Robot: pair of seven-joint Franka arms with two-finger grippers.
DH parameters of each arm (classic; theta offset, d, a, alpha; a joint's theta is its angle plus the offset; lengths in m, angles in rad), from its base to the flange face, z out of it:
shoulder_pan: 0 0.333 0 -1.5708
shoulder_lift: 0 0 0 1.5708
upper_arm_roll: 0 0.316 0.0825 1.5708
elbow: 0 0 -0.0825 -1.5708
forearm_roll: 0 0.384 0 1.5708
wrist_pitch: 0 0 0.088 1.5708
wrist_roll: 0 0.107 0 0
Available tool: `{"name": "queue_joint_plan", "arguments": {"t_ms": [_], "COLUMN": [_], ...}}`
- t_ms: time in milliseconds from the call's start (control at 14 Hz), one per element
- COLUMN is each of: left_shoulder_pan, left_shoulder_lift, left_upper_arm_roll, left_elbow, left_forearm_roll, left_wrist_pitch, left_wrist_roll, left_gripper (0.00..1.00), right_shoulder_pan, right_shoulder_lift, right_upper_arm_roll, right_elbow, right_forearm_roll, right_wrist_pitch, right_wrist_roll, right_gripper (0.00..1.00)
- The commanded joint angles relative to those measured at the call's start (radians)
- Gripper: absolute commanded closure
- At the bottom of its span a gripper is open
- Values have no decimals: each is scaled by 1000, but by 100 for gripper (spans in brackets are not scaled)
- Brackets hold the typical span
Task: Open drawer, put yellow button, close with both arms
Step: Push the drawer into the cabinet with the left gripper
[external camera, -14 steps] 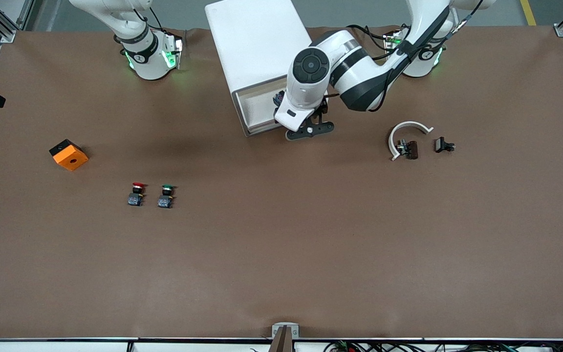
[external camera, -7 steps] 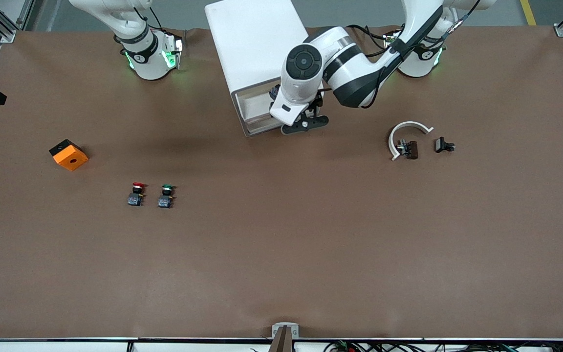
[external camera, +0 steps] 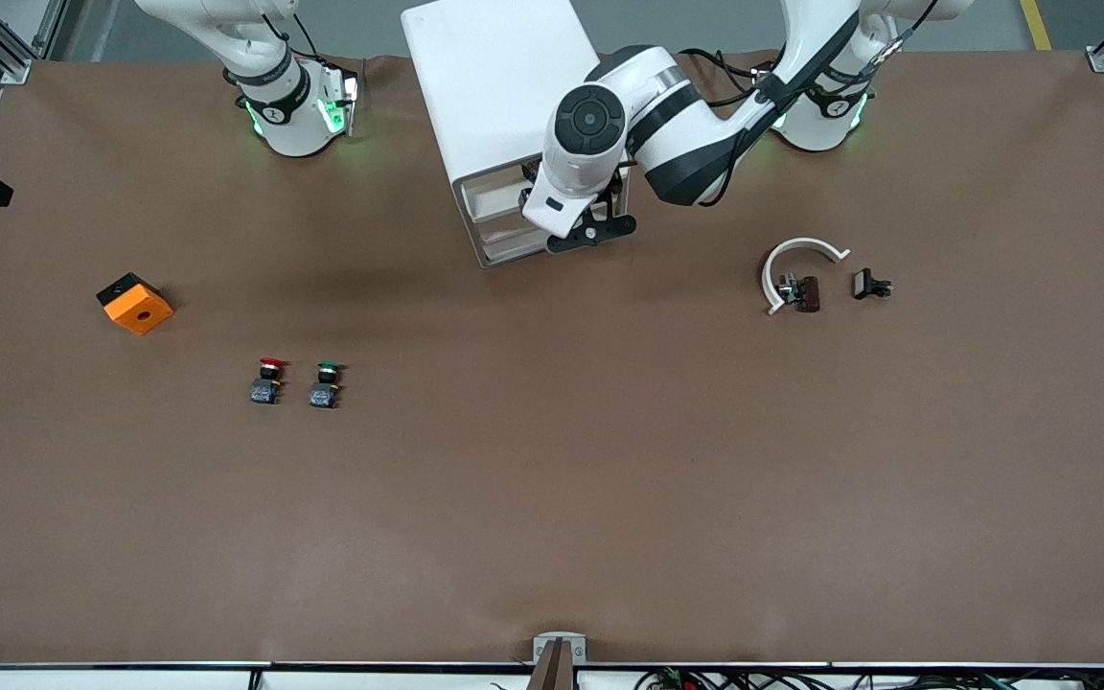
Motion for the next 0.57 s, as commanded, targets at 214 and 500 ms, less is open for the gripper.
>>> {"name": "queue_joint_plan", "arguments": {"t_ms": [214, 500], "left_shoulder_pan": [-20, -28], "left_shoulder_lift": [26, 33], "left_upper_arm_roll": [-19, -19], "left_elbow": [34, 34], "left_forearm_roll": [-114, -149], "left_wrist_pitch": [-6, -6], "left_wrist_roll": [-49, -66], "left_gripper": [0, 0], "right_shoulder_pan": [5, 4], "right_shoulder_lift": [-33, -37], "right_upper_arm_roll": [0, -1], "right_elbow": [-32, -41], "right_forearm_roll": [-8, -5], "right_wrist_pitch": [16, 14], "right_wrist_roll": [-7, -7], "right_gripper": [0, 0]}}
